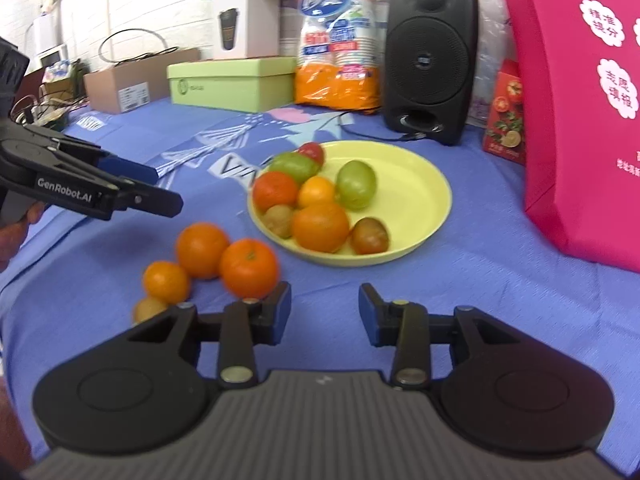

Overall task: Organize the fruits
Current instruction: 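Grasp a small orange with the left tool while the right tool grasps a small brown fruit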

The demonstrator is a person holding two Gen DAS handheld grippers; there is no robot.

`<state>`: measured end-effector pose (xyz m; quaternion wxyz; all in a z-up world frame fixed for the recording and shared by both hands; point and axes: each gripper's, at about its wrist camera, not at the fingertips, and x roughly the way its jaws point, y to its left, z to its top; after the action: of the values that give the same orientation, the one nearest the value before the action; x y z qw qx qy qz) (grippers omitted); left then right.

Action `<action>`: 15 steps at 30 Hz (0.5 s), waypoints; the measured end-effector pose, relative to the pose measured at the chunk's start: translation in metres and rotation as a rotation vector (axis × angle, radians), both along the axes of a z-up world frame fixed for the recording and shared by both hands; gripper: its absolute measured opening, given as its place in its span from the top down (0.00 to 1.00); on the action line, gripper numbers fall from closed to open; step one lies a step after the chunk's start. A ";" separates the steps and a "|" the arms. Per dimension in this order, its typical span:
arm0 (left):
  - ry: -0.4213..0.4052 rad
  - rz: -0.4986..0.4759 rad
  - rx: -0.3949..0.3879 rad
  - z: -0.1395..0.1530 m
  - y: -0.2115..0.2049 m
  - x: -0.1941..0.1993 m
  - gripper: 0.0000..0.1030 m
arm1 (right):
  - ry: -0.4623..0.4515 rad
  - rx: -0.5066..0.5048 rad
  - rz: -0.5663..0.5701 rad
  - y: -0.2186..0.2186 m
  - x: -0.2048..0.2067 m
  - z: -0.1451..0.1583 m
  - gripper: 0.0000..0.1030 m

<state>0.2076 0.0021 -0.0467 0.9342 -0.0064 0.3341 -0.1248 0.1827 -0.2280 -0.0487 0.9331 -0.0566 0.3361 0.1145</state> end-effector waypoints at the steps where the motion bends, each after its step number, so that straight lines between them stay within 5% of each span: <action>1: 0.003 -0.001 -0.007 -0.002 0.002 -0.007 0.39 | 0.005 -0.002 0.006 0.002 -0.002 -0.001 0.63; 15: 0.055 -0.014 -0.020 -0.020 0.004 -0.042 0.39 | 0.054 0.019 0.213 0.047 -0.031 -0.008 0.63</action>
<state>0.1656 0.0060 -0.0666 0.9237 -0.0168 0.3584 -0.1342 0.1513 -0.1810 -0.0567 0.9068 -0.0800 0.3521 0.2175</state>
